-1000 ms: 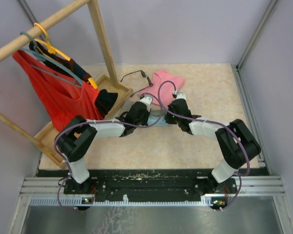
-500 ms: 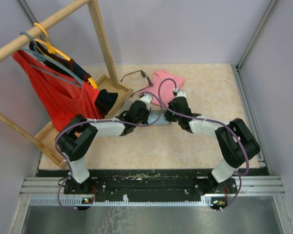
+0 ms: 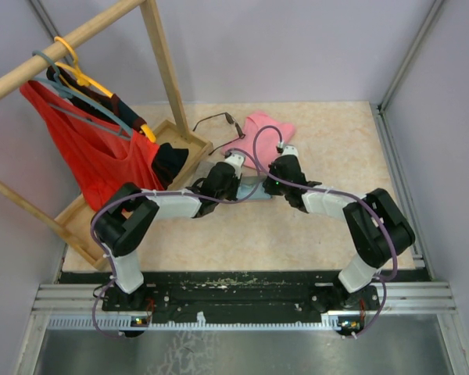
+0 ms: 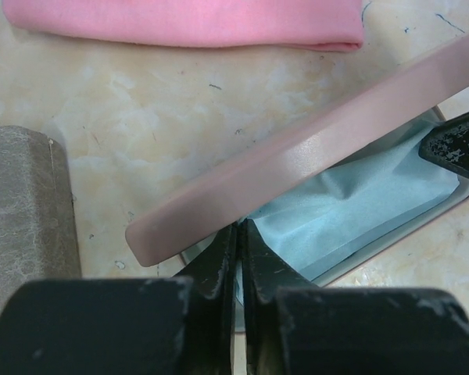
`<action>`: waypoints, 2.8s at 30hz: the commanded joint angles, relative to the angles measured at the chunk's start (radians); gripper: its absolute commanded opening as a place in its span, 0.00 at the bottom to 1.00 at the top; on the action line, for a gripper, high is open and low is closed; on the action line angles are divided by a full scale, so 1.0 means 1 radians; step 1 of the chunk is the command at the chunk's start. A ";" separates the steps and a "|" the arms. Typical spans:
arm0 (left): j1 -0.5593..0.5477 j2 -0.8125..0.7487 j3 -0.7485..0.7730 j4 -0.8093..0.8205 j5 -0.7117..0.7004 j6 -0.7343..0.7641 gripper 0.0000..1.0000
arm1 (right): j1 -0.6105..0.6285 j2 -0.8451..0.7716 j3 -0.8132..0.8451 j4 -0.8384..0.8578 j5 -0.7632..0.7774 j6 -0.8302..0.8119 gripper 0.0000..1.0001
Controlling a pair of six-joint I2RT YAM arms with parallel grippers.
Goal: Organize the sunglasses
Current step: Place the glasses cleaning cloth in the sunglasses case, then pick up the sunglasses from the center of the board.
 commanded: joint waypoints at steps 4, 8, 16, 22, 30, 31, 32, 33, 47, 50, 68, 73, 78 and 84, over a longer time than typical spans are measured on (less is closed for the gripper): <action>0.007 0.012 0.021 0.024 0.004 0.010 0.12 | -0.014 0.023 0.060 0.014 -0.003 -0.013 0.02; 0.007 0.011 0.019 0.023 -0.005 0.012 0.17 | -0.014 0.028 0.065 0.002 0.001 -0.013 0.11; 0.007 0.004 0.013 0.005 -0.039 0.017 0.34 | -0.014 0.021 0.066 -0.008 0.020 -0.013 0.26; 0.007 -0.013 0.012 -0.027 -0.094 0.026 0.43 | -0.014 -0.008 0.060 -0.036 0.054 -0.025 0.30; 0.007 -0.070 -0.029 -0.040 -0.105 0.020 0.54 | -0.014 -0.080 0.027 -0.056 0.074 -0.045 0.34; 0.008 -0.081 -0.035 -0.042 -0.102 0.017 0.54 | -0.014 -0.089 0.020 -0.054 0.066 -0.046 0.34; 0.007 -0.093 -0.043 -0.042 -0.098 0.015 0.55 | -0.014 -0.099 0.012 -0.048 0.053 -0.049 0.34; 0.007 -0.107 -0.050 -0.043 -0.095 0.013 0.55 | -0.014 -0.110 0.000 -0.039 0.036 -0.054 0.34; 0.006 -0.442 -0.138 -0.105 -0.141 -0.079 0.55 | -0.014 -0.440 -0.114 -0.137 0.076 -0.083 0.36; 0.007 -0.496 -0.106 -0.186 -0.180 -0.111 0.57 | -0.015 -0.468 -0.079 -0.219 0.091 -0.103 0.39; 0.009 -0.610 0.054 -0.707 -0.159 -0.193 0.62 | -0.015 -0.221 0.261 -0.254 0.092 0.077 0.51; 0.009 -0.790 -0.066 -0.693 -0.155 -0.153 0.64 | -0.014 0.042 0.437 -0.158 0.073 0.187 0.58; 0.010 -0.850 -0.108 -0.705 -0.182 -0.113 0.65 | -0.011 0.246 0.595 -0.103 0.113 0.331 0.58; 0.010 -0.869 -0.133 -0.702 -0.109 -0.133 0.65 | -0.010 0.434 0.751 -0.087 0.155 0.491 0.57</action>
